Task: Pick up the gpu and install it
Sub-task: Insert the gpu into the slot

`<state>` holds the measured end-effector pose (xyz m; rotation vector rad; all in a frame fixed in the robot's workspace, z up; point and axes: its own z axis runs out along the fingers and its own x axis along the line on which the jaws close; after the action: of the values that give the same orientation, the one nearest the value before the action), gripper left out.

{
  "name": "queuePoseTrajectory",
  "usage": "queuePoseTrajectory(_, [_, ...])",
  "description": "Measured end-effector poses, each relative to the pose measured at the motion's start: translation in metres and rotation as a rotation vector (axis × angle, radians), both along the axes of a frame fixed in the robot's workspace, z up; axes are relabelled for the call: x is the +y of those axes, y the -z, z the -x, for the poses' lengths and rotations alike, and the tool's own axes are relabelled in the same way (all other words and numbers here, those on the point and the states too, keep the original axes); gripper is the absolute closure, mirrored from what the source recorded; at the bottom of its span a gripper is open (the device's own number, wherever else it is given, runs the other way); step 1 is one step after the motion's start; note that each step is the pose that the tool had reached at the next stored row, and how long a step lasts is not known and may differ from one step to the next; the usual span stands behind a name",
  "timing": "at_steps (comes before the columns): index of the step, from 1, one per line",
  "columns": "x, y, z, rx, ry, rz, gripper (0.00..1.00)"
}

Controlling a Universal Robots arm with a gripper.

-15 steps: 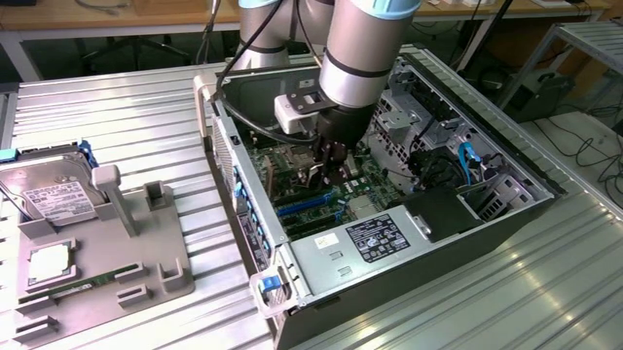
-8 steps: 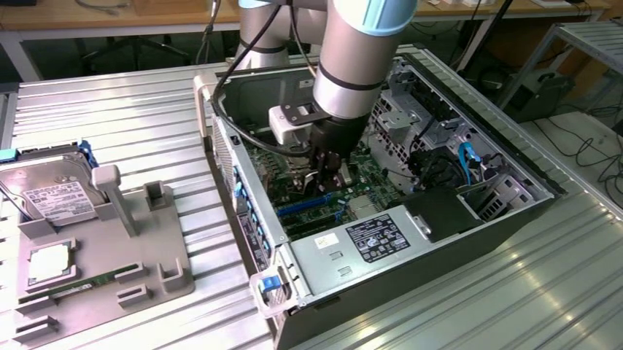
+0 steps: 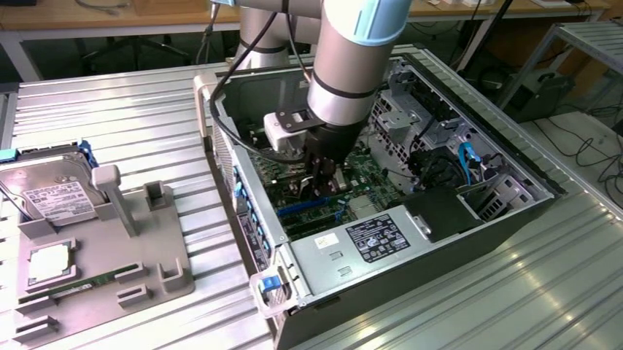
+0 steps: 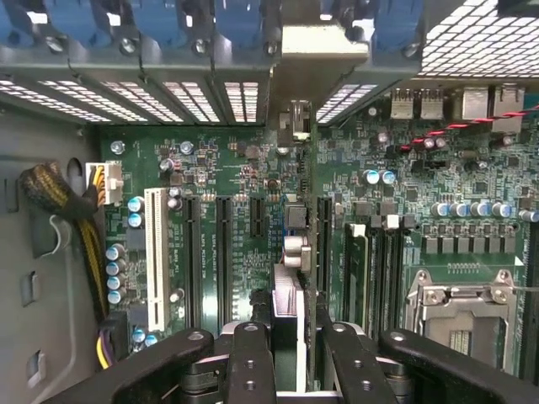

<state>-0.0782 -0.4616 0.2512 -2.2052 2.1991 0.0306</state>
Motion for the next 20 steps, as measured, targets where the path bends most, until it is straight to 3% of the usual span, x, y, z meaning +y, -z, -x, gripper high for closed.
queuePoseTrajectory(20, [0.0,0.0079,0.0028,0.0001,0.001,-0.0001,0.72])
